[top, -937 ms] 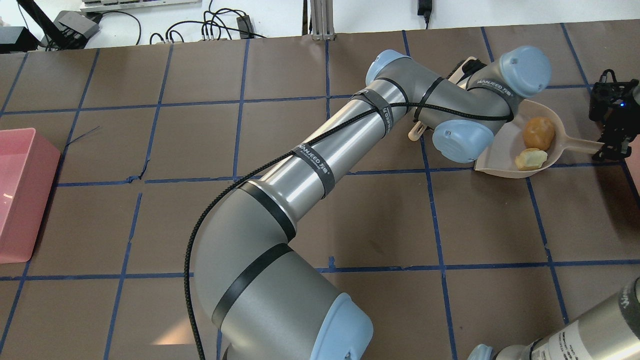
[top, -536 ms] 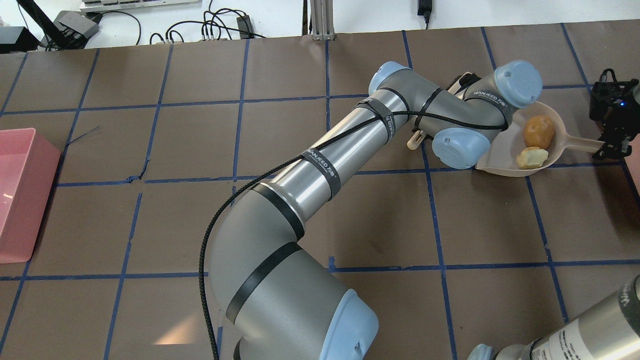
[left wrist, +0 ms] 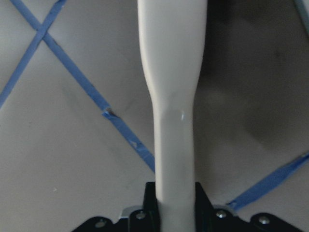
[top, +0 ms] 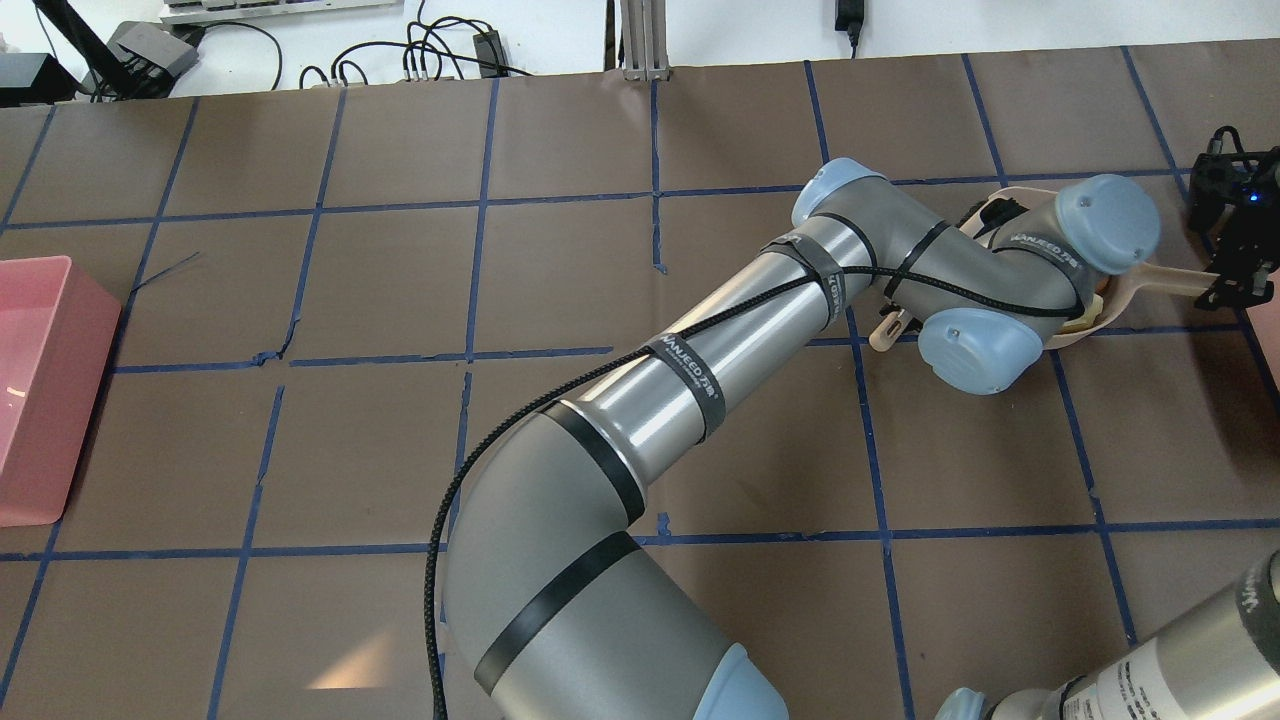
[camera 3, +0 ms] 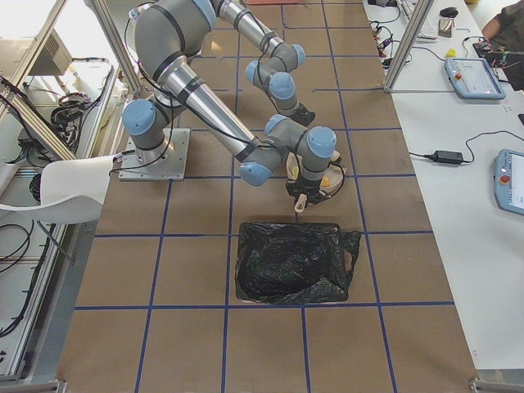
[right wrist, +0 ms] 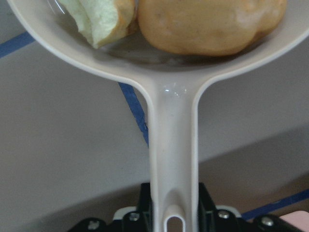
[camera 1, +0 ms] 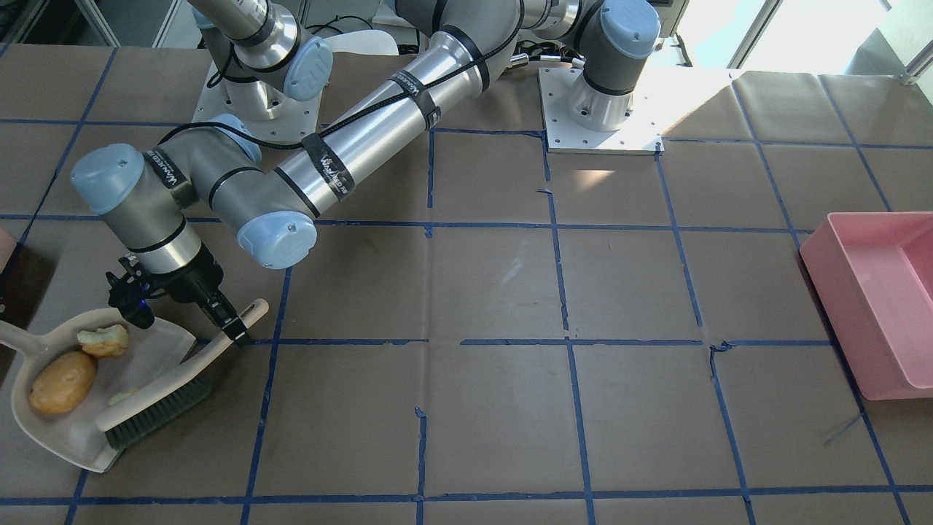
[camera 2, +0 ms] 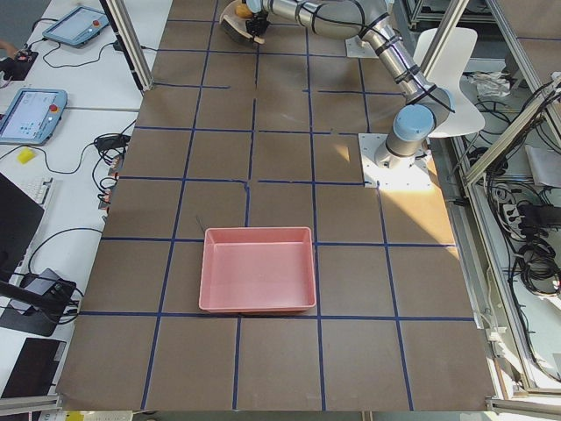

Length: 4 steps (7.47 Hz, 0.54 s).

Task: Sweep and dump trash in nearest bin
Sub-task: 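Sweep the remaining cube into the dustpan with the left-held brush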

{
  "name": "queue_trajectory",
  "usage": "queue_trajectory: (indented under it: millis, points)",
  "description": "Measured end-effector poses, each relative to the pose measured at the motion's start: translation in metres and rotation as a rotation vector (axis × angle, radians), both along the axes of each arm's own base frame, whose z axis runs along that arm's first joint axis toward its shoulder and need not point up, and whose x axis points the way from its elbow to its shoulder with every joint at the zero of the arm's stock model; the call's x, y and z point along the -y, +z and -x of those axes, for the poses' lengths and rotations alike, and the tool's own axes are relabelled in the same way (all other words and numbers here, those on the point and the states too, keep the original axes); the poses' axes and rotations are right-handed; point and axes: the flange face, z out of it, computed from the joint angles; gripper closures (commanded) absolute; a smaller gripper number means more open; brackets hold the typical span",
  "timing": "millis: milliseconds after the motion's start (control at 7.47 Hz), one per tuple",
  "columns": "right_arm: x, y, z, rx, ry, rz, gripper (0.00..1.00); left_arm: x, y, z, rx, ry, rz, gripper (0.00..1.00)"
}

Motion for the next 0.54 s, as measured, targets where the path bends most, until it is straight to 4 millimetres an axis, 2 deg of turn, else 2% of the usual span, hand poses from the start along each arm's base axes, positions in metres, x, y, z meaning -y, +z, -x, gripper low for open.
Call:
queue_trajectory:
  millis: [268,536]
  points:
    - [0.001,0.002,0.001,-0.007,0.004,0.000,0.76,-0.033,0.015,0.020,-0.020,-0.024,-0.010,0.98]
    - [0.004,0.006,0.004,-0.010,0.008,0.012,0.77,-0.045,0.034,0.024,-0.055,-0.015,-0.015,0.99]
